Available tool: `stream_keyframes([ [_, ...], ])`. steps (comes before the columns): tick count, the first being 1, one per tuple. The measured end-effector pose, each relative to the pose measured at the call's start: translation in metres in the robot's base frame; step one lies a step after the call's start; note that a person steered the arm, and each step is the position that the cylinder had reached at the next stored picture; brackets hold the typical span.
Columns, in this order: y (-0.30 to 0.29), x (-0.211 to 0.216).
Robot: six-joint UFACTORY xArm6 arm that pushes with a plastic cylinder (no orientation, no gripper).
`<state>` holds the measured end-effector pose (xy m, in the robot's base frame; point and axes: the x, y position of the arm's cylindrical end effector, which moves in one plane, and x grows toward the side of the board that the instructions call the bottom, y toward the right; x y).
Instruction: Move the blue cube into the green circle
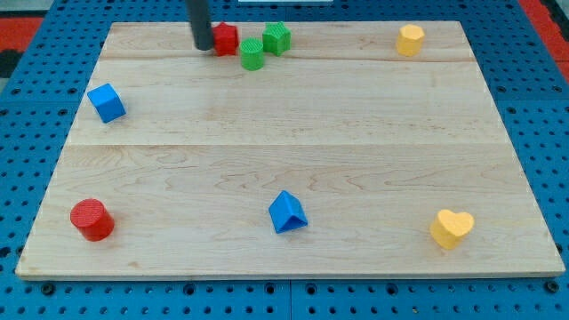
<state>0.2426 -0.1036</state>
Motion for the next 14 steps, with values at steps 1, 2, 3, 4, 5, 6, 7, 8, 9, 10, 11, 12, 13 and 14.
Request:
stream_keyframes([
  [1,-0.052,0.008],
  [2,-0.123,0.012],
  [3,-0.188,0.049],
  [4,-0.201,0.093],
  [5,-0.193,0.125],
  [6,-0.175,0.169],
  [7,-0.139,0.143],
  [8,-0.134,0.118],
  [9,-0.174,0.112],
  [10,-0.139,0.081],
  [11,-0.051,0.086],
  [12,0.015,0.092],
  [13,0.023,0.093],
  [14,0.051,0.093],
])
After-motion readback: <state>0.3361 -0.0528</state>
